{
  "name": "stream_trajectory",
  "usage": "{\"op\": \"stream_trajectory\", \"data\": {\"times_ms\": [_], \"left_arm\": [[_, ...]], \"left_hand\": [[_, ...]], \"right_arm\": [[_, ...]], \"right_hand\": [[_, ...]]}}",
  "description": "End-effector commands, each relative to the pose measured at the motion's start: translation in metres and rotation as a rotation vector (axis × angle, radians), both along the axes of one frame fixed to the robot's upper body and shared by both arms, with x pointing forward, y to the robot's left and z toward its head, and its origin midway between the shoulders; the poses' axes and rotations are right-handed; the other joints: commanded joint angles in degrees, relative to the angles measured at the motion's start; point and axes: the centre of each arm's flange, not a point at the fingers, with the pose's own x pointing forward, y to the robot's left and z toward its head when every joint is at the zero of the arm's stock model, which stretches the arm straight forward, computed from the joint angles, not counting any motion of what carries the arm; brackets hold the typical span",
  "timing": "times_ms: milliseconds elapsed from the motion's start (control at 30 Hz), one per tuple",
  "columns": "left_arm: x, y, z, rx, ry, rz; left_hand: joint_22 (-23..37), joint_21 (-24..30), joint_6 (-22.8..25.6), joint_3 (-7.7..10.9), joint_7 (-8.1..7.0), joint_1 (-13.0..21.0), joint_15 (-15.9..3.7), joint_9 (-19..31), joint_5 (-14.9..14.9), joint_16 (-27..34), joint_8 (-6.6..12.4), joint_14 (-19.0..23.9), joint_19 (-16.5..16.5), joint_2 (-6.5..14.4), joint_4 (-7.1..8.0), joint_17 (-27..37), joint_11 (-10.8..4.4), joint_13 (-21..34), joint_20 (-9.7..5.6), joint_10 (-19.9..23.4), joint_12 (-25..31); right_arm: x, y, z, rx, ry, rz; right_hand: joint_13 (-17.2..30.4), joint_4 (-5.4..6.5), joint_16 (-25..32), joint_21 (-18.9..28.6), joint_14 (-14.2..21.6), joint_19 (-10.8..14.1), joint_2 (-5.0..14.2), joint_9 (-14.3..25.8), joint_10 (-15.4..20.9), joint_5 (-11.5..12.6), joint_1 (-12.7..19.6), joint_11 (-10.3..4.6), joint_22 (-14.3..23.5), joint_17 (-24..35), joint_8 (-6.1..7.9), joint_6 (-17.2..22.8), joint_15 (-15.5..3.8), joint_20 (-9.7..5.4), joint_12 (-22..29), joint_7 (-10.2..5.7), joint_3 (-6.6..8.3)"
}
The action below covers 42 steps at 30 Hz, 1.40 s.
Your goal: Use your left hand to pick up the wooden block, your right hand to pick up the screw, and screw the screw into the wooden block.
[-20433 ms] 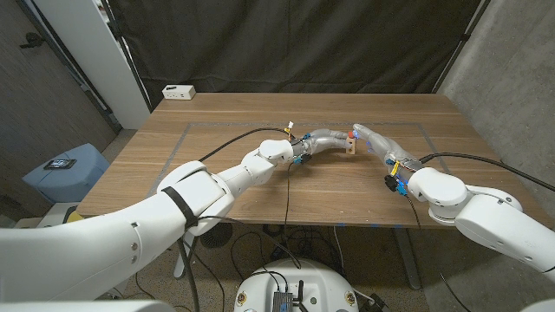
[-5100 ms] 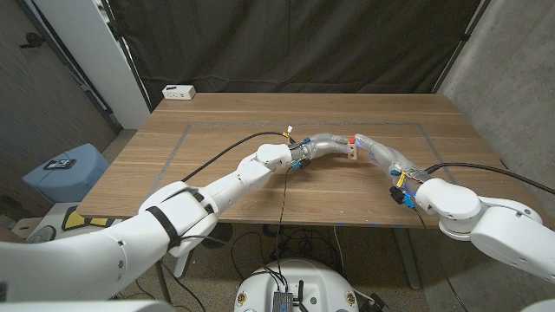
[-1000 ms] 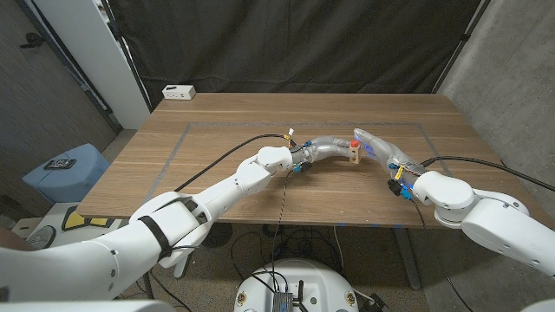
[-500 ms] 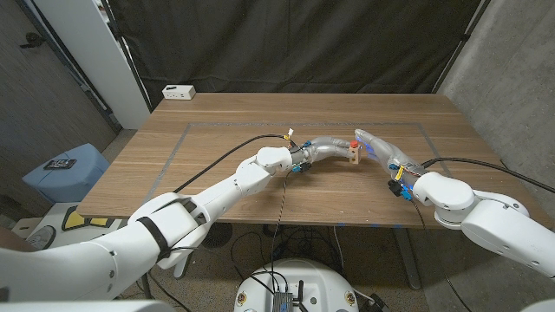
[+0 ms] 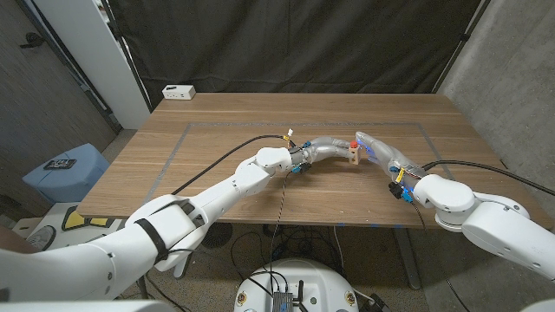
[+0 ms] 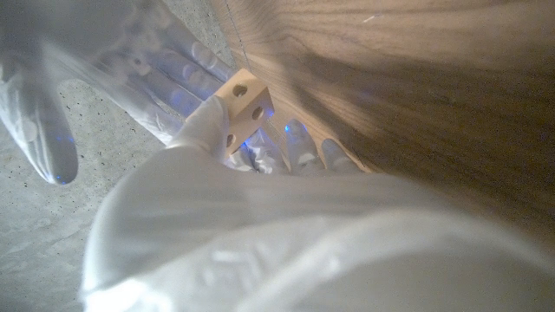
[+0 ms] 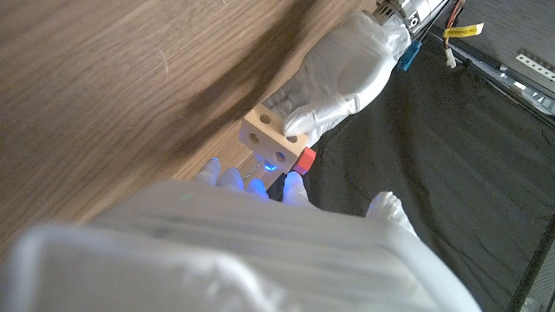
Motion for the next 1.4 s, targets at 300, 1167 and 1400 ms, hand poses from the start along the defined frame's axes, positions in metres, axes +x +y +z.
{"op": "stream_trajectory", "data": {"times_ms": [300,1167,1400], "left_arm": [[-0.0015,-0.0003,-0.0030,0.000,0.004,0.001],[0.0000,-0.0027,-0.0025,0.001,0.003,-0.003],[0.0016,-0.0014,-0.0015,0.001,0.004,0.000]], "left_hand": [[0.2,0.3,0.7,0.19,-0.09,0.0,-3.59,0.2,0.4,0.2,0.19,0.4,0.4,0.5,0.31,0.1,0.05,0.2,0.25,0.5,0.4],[0.2,0.3,0.7,0.17,-0.03,0.0,-3.58,0.2,0.4,0.3,0.18,0.4,0.4,0.5,0.33,0.1,0.04,0.2,0.26,0.5,0.4],[0.2,0.3,0.7,0.22,0.02,0.0,-3.58,0.2,0.4,0.2,0.19,0.4,0.4,0.6,0.31,0.1,0.19,0.2,0.30,0.5,0.4]], "right_arm": [[-0.0056,0.0026,-0.0027,0.006,-0.001,0.004],[-0.0123,0.0037,-0.0095,0.013,0.006,0.003],[-0.0122,0.0060,-0.0088,0.014,0.007,0.005]], "right_hand": [[0.1,0.16,0.3,0.3,-11.6,-0.2,0.17,0.0,-10.7,0.2,-0.2,-0.23,0.2,0.1,0.39,0.1,0.28,0.32,0.1,-0.32,0.16],[0.1,0.17,0.4,0.4,-11.6,-0.1,0.18,0.0,-10.7,0.3,-0.2,-0.18,0.2,0.1,0.41,0.1,0.30,0.32,0.2,-0.37,0.17],[0.1,0.18,0.4,0.4,-11.5,-0.1,0.19,0.0,-10.6,0.3,-0.2,-0.16,0.2,0.1,0.43,0.2,0.31,0.34,0.2,-0.36,0.17]]}}
